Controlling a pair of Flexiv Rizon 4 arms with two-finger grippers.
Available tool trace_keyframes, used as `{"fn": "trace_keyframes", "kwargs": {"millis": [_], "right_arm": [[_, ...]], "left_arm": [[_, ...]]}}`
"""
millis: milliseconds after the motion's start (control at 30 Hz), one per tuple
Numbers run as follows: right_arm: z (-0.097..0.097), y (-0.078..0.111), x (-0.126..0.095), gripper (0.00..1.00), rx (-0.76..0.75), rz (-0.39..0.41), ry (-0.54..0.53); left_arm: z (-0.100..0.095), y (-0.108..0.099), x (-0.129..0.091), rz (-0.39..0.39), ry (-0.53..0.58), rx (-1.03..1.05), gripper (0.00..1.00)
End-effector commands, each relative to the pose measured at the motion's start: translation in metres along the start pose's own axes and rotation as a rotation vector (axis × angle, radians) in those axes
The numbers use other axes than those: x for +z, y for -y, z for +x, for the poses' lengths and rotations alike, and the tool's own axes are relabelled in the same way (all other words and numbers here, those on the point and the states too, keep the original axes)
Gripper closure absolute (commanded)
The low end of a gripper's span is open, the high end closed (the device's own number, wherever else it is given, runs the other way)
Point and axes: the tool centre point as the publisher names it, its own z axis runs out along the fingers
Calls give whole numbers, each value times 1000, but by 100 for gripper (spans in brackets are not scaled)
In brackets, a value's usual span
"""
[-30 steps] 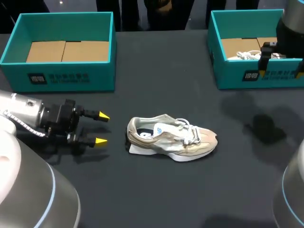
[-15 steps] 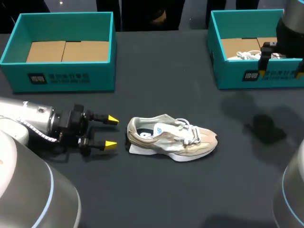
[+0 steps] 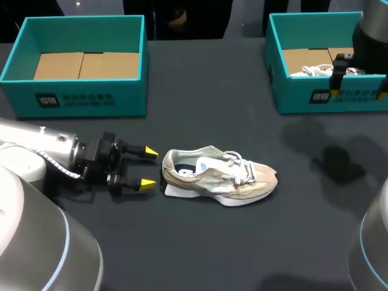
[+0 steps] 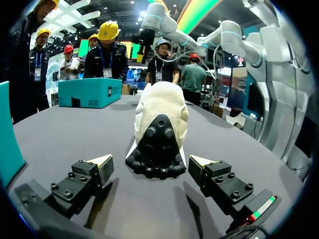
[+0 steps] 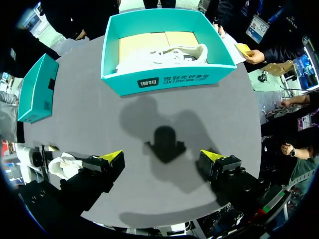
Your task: Take the shoe out of the shoebox, open the shoe tongue, remove and reinsert the insole, then place the shoe into the shoebox
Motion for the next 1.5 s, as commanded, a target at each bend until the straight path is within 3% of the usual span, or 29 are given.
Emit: {"fn": "trace_keyframes", "kwargs": {"millis": [33, 933, 1500], "right_arm": [[0, 0, 0, 0, 0, 0, 0], [0, 0, 0, 0, 0, 0, 0], [0, 0, 0, 0, 0, 0, 0]], "left_arm": [[0, -1, 7, -4, -25, 11, 0], [11, 6, 45, -45, -87, 18, 0], [0, 8, 69, -25, -73, -1, 0]]}}
